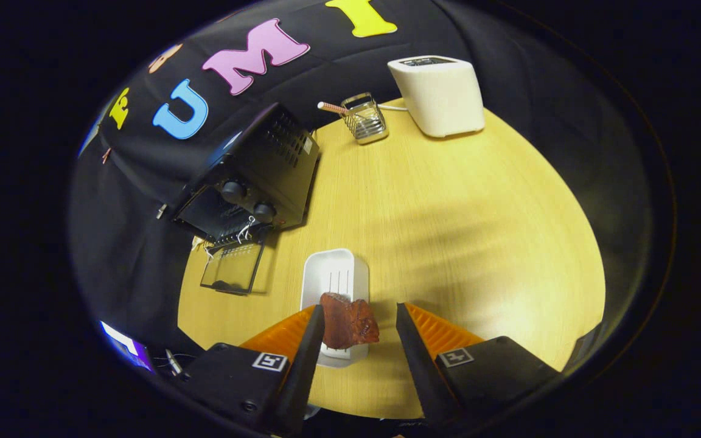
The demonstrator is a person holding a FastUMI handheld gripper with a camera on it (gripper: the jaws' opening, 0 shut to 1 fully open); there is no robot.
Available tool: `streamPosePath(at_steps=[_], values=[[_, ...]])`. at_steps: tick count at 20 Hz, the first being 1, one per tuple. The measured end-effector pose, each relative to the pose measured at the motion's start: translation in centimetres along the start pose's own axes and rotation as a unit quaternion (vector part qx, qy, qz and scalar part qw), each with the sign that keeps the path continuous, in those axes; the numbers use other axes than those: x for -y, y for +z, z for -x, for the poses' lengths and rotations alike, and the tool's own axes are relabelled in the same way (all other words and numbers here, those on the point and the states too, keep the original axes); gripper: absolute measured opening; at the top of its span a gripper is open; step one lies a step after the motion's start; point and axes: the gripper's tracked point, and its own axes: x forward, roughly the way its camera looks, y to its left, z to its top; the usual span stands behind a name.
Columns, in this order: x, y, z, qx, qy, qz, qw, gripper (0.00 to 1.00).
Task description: Open the toaster oven, put the food inside, and close the toaster oven door.
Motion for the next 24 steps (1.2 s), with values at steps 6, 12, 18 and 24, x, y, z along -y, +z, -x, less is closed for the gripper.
streamPosePath(at_steps=[6,12,18,24], values=[[0.5,-0.9,-0.5,-0.044,0.011,-0.026,0.999,0.31],[-0.3,-0.8,0.4,-0.047,0.042,-0.061,0.996,0.17],[-0.9,-0.3,2.2,-0.023,0.020,-0.059,0.998,0.14],[-5.1,1.5,4.9,0.029,0.005,-0.063,0.998,0.13]])
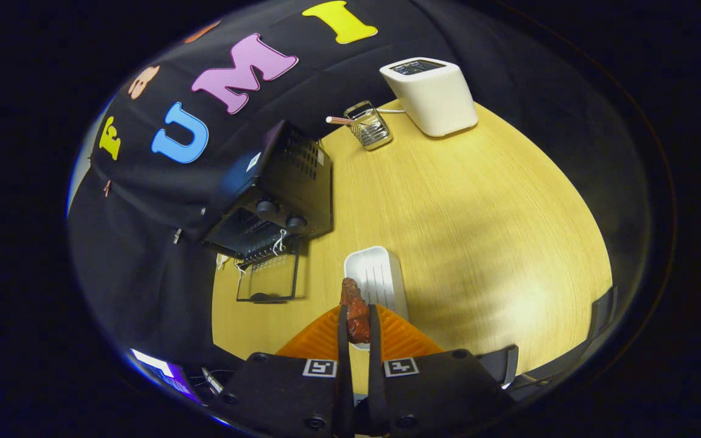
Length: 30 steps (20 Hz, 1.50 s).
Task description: Open the toaster oven, put the food inside, and close the toaster oven door.
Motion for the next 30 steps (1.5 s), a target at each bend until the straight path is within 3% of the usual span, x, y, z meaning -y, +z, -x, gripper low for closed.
streamPosePath(at_steps=[3,11,16,22,30], values=[[-3.0,-0.3,-0.2,0.015,-0.009,-0.027,0.999,0.13],[-13.8,-2.5,-2.6,0.070,0.012,-0.027,0.997,0.13],[-20.1,-2.5,-5.3,0.113,0.047,-0.020,0.992,0.14],[-23.9,-1.4,-10.6,0.149,0.060,-0.004,0.987,0.13],[-26.6,1.6,-16.6,0.241,0.067,-0.031,0.968,0.13]])
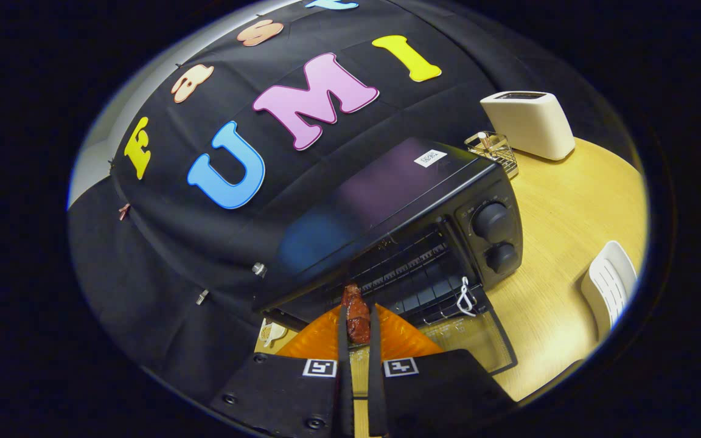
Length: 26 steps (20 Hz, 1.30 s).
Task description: Open the toaster oven, put the food inside, and close the toaster oven door.
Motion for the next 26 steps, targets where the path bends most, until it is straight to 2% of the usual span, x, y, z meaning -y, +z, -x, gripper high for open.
streamPosePath(at_steps=[4,8,16,19,22,23,26], values=[[-0.8,-0.7,-2.3,0.031,0.015,-0.014,0.999,0.13],[0.2,-1.2,-5.4,0.052,0.010,-0.005,0.999,0.13],[2.8,-1.0,-7.2,0.063,-0.022,0.018,0.998,0.15],[3.6,-0.7,-6.6,0.071,-0.048,0.042,0.995,0.22],[4.1,-1.0,-5.6,0.063,-0.060,0.060,0.994,0.66],[4.1,-0.9,-5.2,0.061,-0.059,0.067,0.994,0.67],[4.6,-0.5,-3.4,0.053,-0.065,0.094,0.992,0.97]])
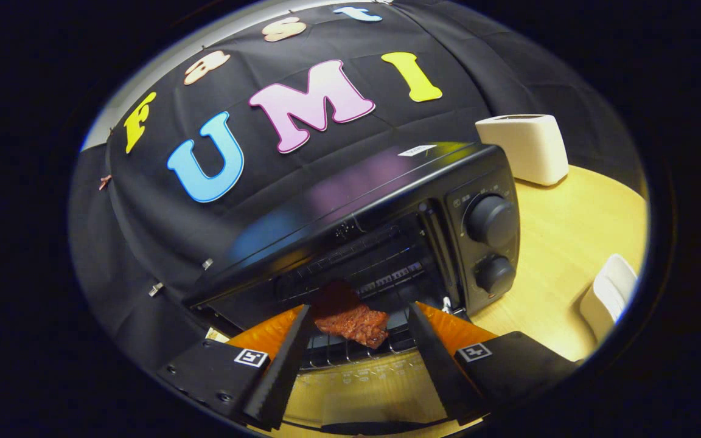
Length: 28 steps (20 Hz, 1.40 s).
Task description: Open the toaster oven, put the food inside, and close the toaster oven door.
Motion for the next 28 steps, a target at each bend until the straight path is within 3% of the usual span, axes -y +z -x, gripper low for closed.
streamPosePath(at_steps=[12,20,28], values=[[-0.1,2.0,8.3,-0.066,-0.007,0.130,0.989,0.98],[-0.8,-3.6,11.5,-0.152,-0.006,0.216,0.964,0.98],[0.2,-9.2,12.5,-0.237,-0.024,0.219,0.946,0.99]])
